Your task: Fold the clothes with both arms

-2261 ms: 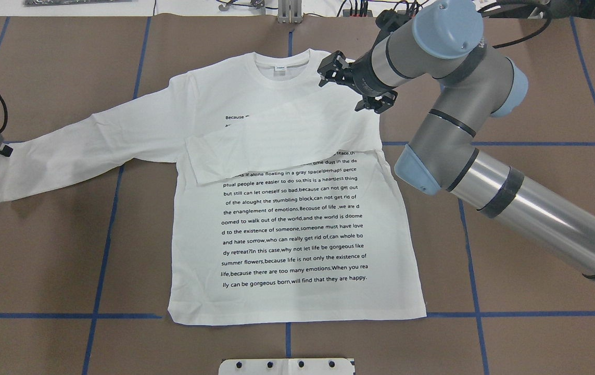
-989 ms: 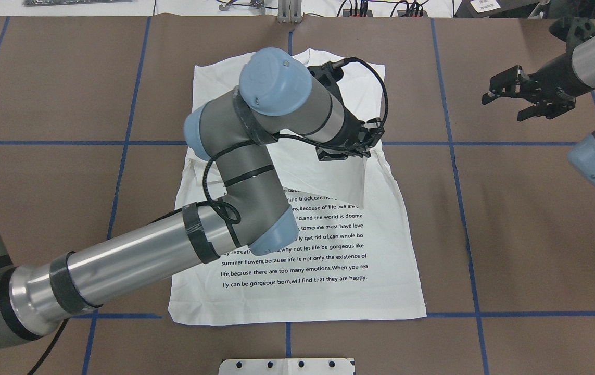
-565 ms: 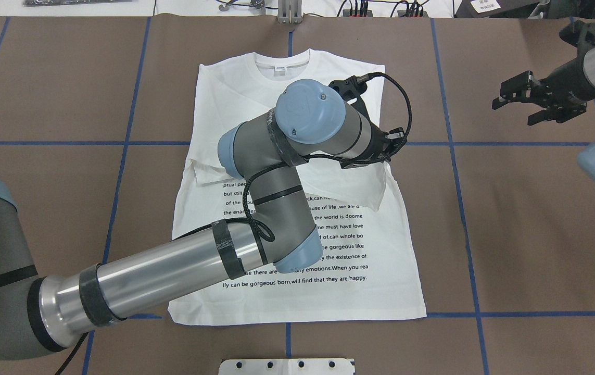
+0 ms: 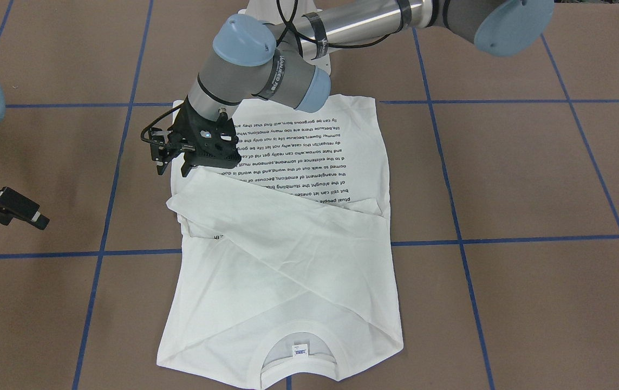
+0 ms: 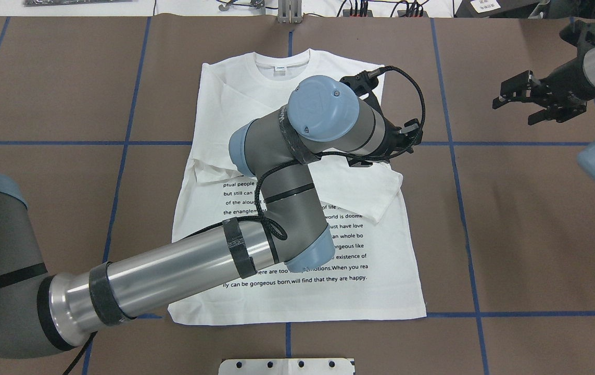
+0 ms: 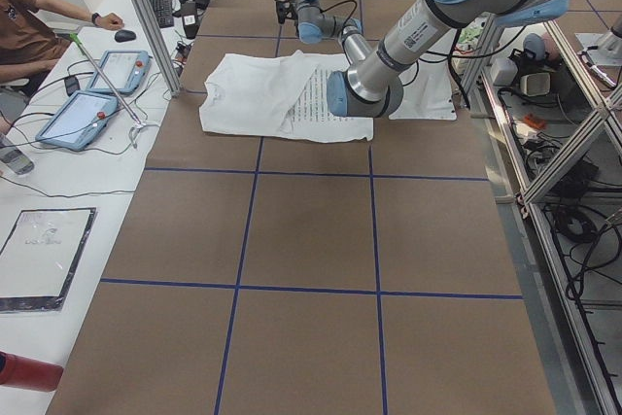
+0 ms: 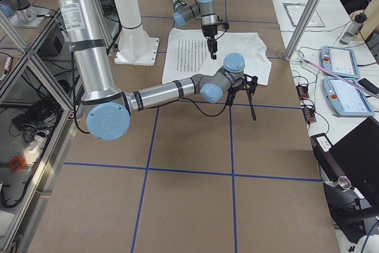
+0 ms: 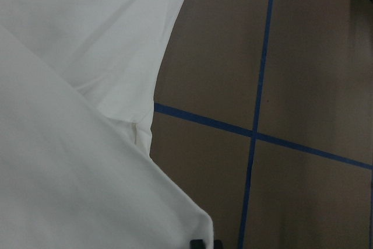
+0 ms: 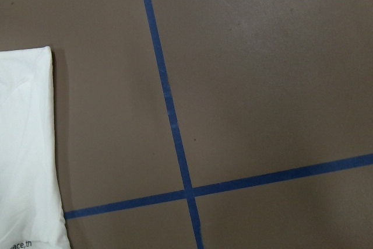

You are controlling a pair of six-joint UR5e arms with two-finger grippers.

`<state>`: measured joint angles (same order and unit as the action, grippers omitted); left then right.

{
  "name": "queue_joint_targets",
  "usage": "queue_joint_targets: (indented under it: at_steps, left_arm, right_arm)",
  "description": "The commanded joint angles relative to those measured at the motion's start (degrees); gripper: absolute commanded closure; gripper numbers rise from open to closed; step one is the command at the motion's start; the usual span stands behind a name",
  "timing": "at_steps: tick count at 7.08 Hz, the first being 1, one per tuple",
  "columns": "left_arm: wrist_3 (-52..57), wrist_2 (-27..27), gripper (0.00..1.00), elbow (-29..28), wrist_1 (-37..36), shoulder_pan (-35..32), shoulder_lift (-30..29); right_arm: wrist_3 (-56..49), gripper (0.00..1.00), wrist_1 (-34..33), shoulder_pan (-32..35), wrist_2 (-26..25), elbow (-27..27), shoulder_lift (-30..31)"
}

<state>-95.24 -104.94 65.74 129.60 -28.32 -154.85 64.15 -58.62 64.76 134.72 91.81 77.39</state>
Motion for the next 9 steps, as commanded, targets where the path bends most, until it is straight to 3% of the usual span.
queue_joint_targets:
  at_steps: [1, 3, 4, 6, 8, 9]
  left_arm:
    - [-0.1, -0.4, 0.12, 2.4, -0.8, -0.4, 0.4]
    - [1.4, -2.7, 0.13, 8.1, -2.1, -2.2, 5.5]
    - [5.4, -4.2, 0.13, 17.7, -6.9, -3.3, 11.3]
    - [12.2, -4.4, 0.14, 29.2, -12.6, -5.9, 18.9]
    - [12.3, -4.3, 0.14, 31.6, -12.5, -6.1, 22.2]
    - [11.9, -4.0, 0.14, 32.7, -12.5, -6.1, 22.7]
  right_arm:
    - [3.0, 0.0, 0.1, -1.7, 0.5, 2.0, 0.0]
    - [17.5, 0.0, 0.0, -10.7, -5.0, 10.5, 1.7]
    - [24.5, 0.0, -0.1, -18.5, -12.9, 16.6, 4.1]
    - [39.5, 0.01, -0.9, -33.8, -25.5, 26.4, 9.0]
    - [52.6, 0.05, -9.0, -51.8, -45.4, 31.1, 11.2]
    - [58.1, 0.12, -10.1, -56.7, -51.7, 31.1, 11.6]
